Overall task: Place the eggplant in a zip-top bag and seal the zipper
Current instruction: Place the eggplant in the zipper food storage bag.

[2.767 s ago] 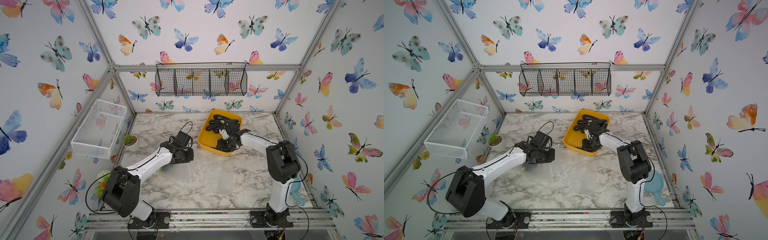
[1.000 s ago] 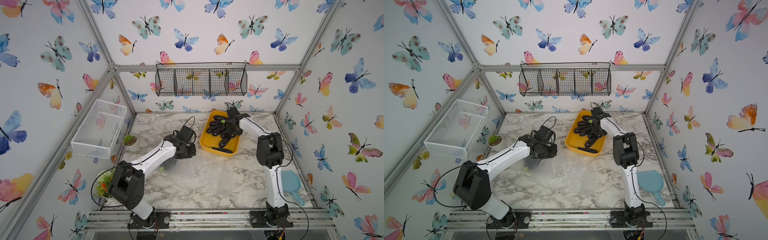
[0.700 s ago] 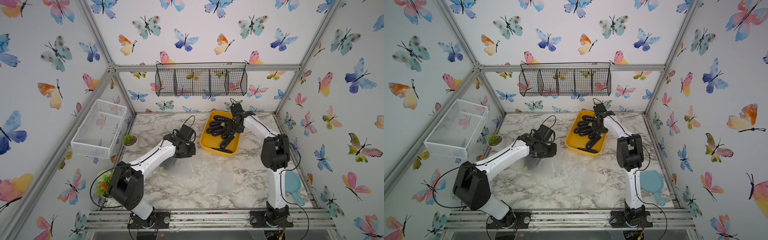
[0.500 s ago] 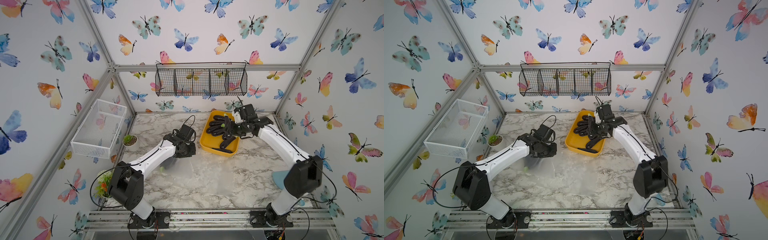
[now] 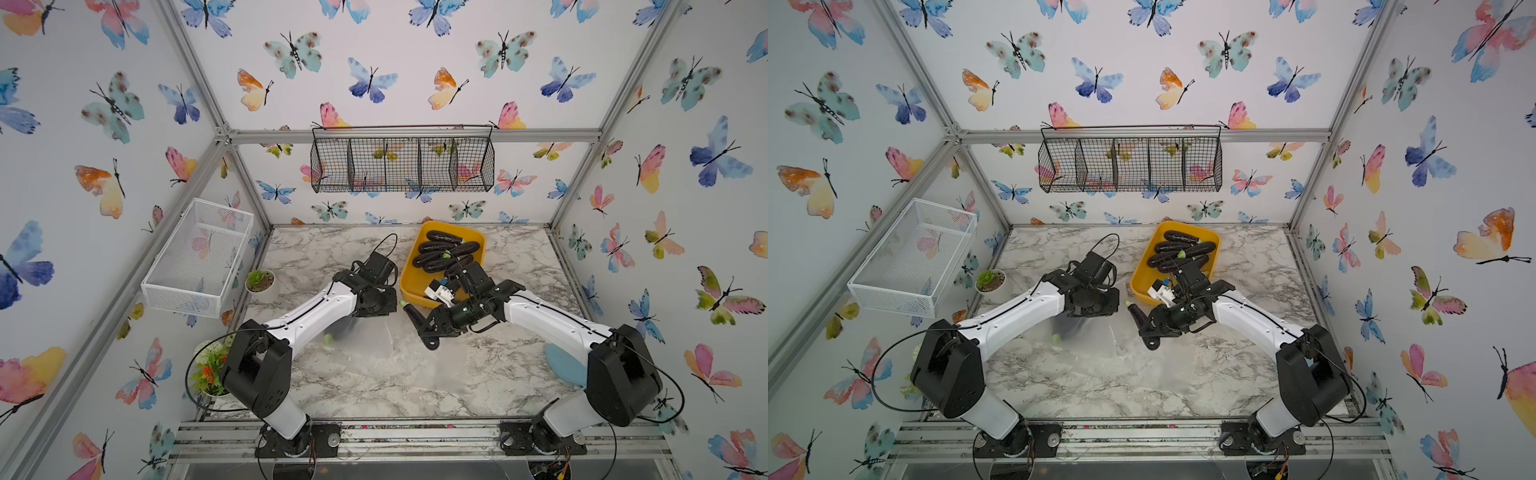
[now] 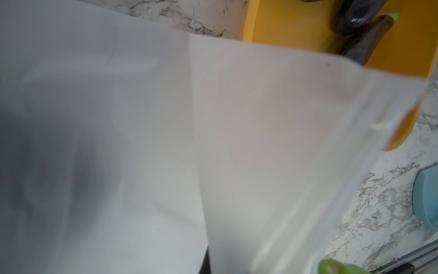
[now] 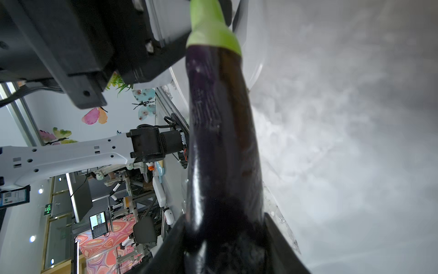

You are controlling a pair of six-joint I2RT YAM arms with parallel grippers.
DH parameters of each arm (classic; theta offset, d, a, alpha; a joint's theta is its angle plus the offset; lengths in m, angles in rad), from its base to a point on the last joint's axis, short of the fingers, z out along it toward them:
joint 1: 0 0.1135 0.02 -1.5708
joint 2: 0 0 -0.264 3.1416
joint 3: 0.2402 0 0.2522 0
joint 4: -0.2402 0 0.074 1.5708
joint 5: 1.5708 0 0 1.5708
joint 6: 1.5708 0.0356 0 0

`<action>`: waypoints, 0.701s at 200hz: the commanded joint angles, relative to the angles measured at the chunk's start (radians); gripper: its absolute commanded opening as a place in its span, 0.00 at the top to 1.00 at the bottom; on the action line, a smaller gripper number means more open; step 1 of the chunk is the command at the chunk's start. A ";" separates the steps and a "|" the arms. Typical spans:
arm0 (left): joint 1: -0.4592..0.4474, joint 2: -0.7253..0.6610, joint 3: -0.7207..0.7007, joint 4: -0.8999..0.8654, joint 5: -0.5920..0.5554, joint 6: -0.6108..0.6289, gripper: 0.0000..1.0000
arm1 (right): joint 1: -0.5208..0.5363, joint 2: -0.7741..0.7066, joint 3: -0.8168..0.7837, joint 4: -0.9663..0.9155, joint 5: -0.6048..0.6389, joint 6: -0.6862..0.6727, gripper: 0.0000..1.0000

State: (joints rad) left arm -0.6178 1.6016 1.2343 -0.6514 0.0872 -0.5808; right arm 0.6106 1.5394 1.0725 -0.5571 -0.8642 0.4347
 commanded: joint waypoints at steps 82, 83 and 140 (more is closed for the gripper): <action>-0.096 -0.082 -0.047 -0.008 -0.050 -0.009 1.00 | 0.020 0.265 0.223 -0.106 0.072 0.135 0.69; -0.096 -0.084 -0.049 -0.007 -0.049 -0.010 1.00 | 0.021 0.267 0.224 -0.104 0.076 0.139 0.69; -0.087 -0.123 -0.096 0.081 0.120 -0.083 1.00 | 0.098 0.360 0.376 0.027 0.162 0.336 0.48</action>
State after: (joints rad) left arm -0.7128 1.5055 1.1633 -0.6186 0.1146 -0.6178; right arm 0.6651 1.8656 1.3846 -0.5713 -0.7544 0.6861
